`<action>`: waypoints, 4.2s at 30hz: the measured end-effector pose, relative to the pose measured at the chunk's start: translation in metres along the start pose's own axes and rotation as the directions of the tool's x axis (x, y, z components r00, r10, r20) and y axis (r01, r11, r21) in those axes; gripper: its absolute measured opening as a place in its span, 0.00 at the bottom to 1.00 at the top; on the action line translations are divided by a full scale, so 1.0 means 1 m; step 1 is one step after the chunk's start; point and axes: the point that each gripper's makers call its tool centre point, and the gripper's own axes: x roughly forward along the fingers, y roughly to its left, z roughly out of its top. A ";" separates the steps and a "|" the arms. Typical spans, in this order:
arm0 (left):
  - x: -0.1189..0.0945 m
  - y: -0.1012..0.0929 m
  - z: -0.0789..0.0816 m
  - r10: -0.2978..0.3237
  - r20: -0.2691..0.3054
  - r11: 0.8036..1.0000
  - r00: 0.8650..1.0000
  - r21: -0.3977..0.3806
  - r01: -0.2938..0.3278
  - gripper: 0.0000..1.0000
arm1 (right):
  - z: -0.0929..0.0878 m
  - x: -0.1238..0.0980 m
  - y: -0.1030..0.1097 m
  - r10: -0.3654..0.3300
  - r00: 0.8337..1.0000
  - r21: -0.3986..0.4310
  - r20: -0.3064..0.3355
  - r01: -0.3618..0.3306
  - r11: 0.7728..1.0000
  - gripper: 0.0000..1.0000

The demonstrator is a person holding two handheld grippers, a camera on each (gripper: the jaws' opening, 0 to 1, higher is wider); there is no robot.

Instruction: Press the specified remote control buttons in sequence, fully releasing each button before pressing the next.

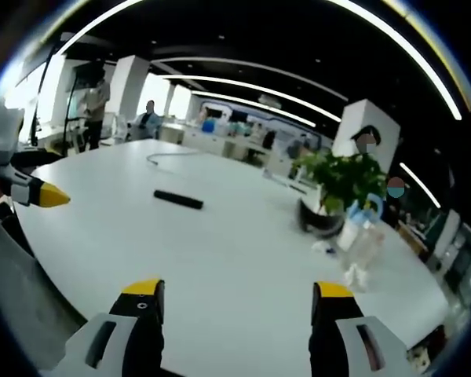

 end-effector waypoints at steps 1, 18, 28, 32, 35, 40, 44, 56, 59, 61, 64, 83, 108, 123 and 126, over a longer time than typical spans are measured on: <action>0.000 0.000 0.000 0.000 0.000 1.000 1.000 0.001 0.000 1.00 | 0.000 0.000 0.000 -0.001 1.000 0.000 -0.001 0.001 1.000 0.75; 0.000 0.003 -0.002 0.010 -0.006 1.000 1.000 -0.012 -0.010 1.00 | -0.002 0.001 0.002 0.008 1.000 -0.010 -0.016 -0.008 1.000 0.74; -0.001 0.004 -0.001 0.016 0.000 1.000 1.000 -0.014 -0.016 1.00 | -0.003 0.001 0.004 0.018 1.000 -0.008 -0.015 -0.018 1.000 0.74; -0.002 0.006 0.000 0.028 0.003 1.000 1.000 -0.005 -0.028 1.00 | -0.003 0.001 0.006 0.029 0.999 -0.014 -0.018 -0.030 0.999 0.73; -0.002 0.006 0.000 0.031 0.003 0.999 1.000 -0.007 -0.031 1.00 | -0.003 0.001 0.007 0.032 0.999 -0.013 -0.018 -0.032 0.999 0.73; -0.002 0.007 0.003 0.034 0.013 0.999 0.999 -0.014 -0.034 1.00 | -0.002 0.001 0.006 0.034 0.999 -0.010 -0.010 -0.034 0.999 0.73; -0.002 0.005 0.006 0.032 0.023 0.999 0.999 0.001 -0.032 1.00 | -0.001 0.001 0.004 0.033 0.999 0.001 -0.004 -0.033 0.999 0.73; 0.013 -0.010 0.030 -0.086 0.050 0.995 0.995 0.045 0.084 0.88 | 0.000 0.000 0.002 0.019 1.000 0.001 0.003 -0.019 1.000 0.73; 0.022 -0.010 0.044 -0.110 0.071 0.993 0.991 0.049 0.107 0.89 | 0.002 -0.001 0.000 0.010 1.000 0.002 0.010 -0.010 1.000 0.73; 0.030 -0.008 0.052 -0.118 0.071 0.991 0.991 0.065 0.113 0.89 | 0.001 0.000 -0.002 0.000 1.000 0.002 0.005 0.000 1.000 0.73; 0.043 -0.005 0.060 -0.140 0.070 0.988 0.988 0.080 0.134 0.89 | 0.000 0.000 -0.003 -0.004 1.000 0.003 0.003 0.004 1.000 0.72; 0.115 0.015 0.090 -0.202 0.069 0.973 0.977 0.131 0.192 0.88 | -0.003 0.001 -0.003 -0.006 1.000 -0.005 -0.017 0.006 1.000 0.72; 0.186 0.008 0.087 -0.446 -0.253 0.812 0.858 0.289 0.507 0.83 | -0.009 0.004 -0.001 -0.001 0.999 -0.020 -0.052 0.000 1.000 0.71; 0.232 0.016 0.063 -0.457 -0.447 0.686 0.769 0.373 0.625 0.88 | -0.015 0.006 0.001 0.006 0.997 -0.033 -0.082 -0.009 0.999 0.68; 0.240 0.018 0.054 -0.449 -0.491 0.661 0.746 0.380 0.648 0.87 | -0.016 0.006 0.000 0.005 0.996 -0.032 -0.089 -0.008 0.999 0.67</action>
